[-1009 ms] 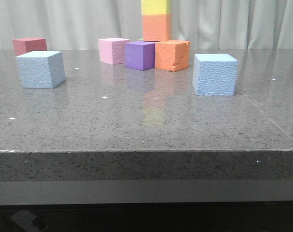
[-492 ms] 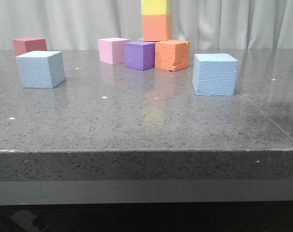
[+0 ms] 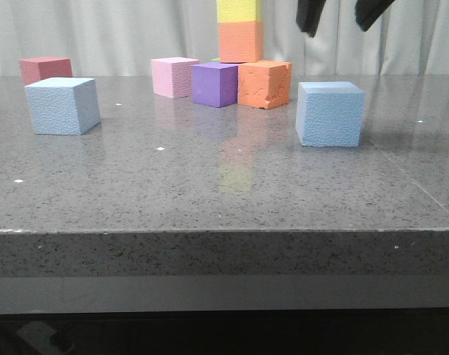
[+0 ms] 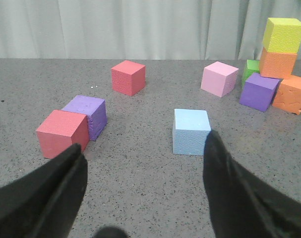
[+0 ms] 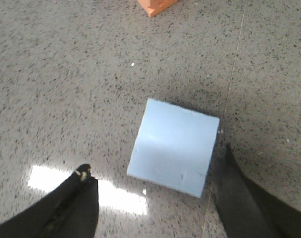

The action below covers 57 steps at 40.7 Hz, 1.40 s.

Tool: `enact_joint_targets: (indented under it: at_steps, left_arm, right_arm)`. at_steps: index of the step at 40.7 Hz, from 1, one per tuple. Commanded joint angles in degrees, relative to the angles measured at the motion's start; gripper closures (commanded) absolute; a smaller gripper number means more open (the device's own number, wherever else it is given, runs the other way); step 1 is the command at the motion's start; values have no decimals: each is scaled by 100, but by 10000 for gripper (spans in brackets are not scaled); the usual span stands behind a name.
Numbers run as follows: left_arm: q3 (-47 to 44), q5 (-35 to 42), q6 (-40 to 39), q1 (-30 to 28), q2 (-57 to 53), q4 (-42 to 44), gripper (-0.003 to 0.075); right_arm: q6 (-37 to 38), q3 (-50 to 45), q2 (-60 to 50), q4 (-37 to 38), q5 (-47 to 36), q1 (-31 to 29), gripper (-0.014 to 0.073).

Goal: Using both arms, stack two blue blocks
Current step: 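Lower the right gripper over the light-blue cube and close on it, then carry the light-blue cube toward the table center and set it down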

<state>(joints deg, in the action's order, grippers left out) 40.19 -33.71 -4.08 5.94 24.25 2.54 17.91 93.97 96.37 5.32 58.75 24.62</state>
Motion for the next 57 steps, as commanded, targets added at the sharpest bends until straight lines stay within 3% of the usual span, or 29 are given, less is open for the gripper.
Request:
enact_joint_targets:
  at_steps: [1,6,18,40,50,57]
  left_arm:
    - [160,502,-16,53,94,18,229]
    - [160,511,-16,53,94,18,229]
    - [160,511,-16,53,94,18,229]
    - [160,511,-16,53,94,18,229]
    - [160,511,-16,53,94,18,229]
    - [160,511,-16,53,94,18,229]
  right_arm:
    - [89,525,82,142,74,-16,69]
    - [96,792,392,254,220,-16,-7]
    - [952,847,704,690,246,-16,-1]
    - [1095,840,1232,311,527,-235,1]
    - [1042,845,1232,101,355,-237,207]
    - [1042,892,1181,65,354,4,214]
